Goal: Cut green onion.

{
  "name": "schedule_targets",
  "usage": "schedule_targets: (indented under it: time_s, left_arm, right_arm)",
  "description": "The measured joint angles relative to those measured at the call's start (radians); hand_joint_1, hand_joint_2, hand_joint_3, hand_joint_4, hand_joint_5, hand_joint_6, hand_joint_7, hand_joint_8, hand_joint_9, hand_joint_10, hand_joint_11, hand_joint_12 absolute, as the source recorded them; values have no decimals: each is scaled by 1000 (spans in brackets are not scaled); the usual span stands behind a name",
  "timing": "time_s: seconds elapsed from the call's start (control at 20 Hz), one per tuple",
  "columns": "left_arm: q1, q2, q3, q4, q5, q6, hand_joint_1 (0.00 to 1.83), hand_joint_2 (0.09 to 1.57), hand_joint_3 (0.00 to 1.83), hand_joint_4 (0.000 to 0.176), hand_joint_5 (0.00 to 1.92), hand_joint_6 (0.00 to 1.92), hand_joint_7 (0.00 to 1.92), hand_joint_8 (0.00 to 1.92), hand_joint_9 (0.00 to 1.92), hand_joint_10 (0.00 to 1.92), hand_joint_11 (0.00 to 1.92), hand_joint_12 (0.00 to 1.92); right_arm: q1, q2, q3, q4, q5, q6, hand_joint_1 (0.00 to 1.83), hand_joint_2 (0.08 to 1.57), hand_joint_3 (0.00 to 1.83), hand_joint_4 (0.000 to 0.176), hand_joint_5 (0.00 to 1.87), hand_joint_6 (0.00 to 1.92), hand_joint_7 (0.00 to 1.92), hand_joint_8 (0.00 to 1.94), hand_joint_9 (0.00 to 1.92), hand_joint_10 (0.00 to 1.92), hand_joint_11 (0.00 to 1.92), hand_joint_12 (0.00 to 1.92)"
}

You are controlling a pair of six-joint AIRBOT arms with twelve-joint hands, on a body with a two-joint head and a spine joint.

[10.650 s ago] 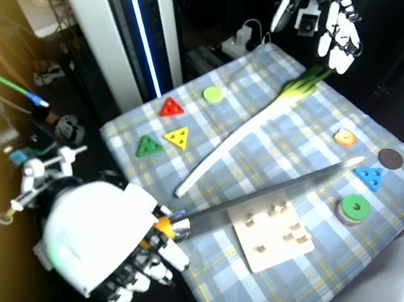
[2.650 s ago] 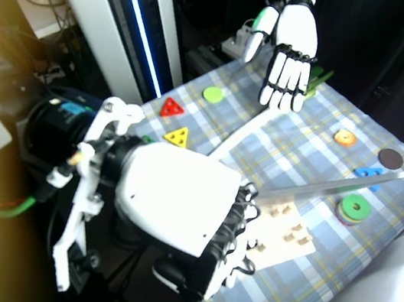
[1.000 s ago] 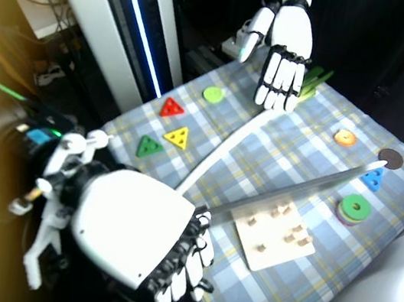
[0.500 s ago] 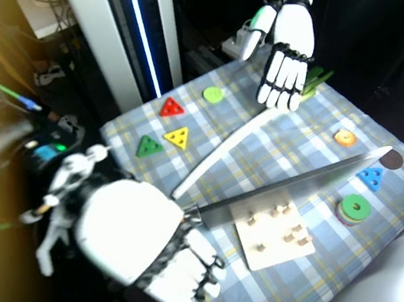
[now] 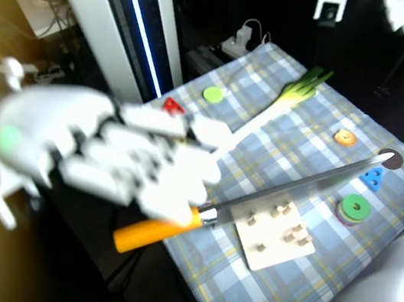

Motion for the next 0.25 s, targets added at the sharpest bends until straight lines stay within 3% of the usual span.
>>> schedule_targets:
  time_s: [0.05,0.1,0.15,0.2,0.25]
  left_arm:
    - [9,-1,0,3,-32,-11,665,1014,0,3,97,2,131,2,100,2,0,237]
    - [15,-1,-3,14,-56,-15,709,982,0,0,117,4,186,6,139,8,0,371]
    - [11,-10,-2,37,-105,-41,565,981,0,0,105,0,175,1,131,2,0,403]
    - [-7,-29,18,51,-122,-51,396,1004,0,0,104,0,146,0,118,0,0,411]
    - [-14,-40,27,55,-123,-81,356,1120,31,0,175,12,180,4,155,6,0,432]
  right_arm:
    - [-45,-3,-7,21,47,13,561,968,15,176,0,0,11,0,11,1,0,0]
    - [-87,-7,-11,38,110,35,596,1017,10,173,0,0,40,3,38,5,0,0]
    - [-138,-5,-30,61,242,54,649,1043,13,175,0,0,59,7,41,3,0,0]
    - [-159,-2,-38,64,320,54,605,1107,11,113,134,14,49,2,7,0,0,0]
    - [-156,2,-45,58,349,54,644,1086,1,96,297,21,137,8,78,9,14,5]
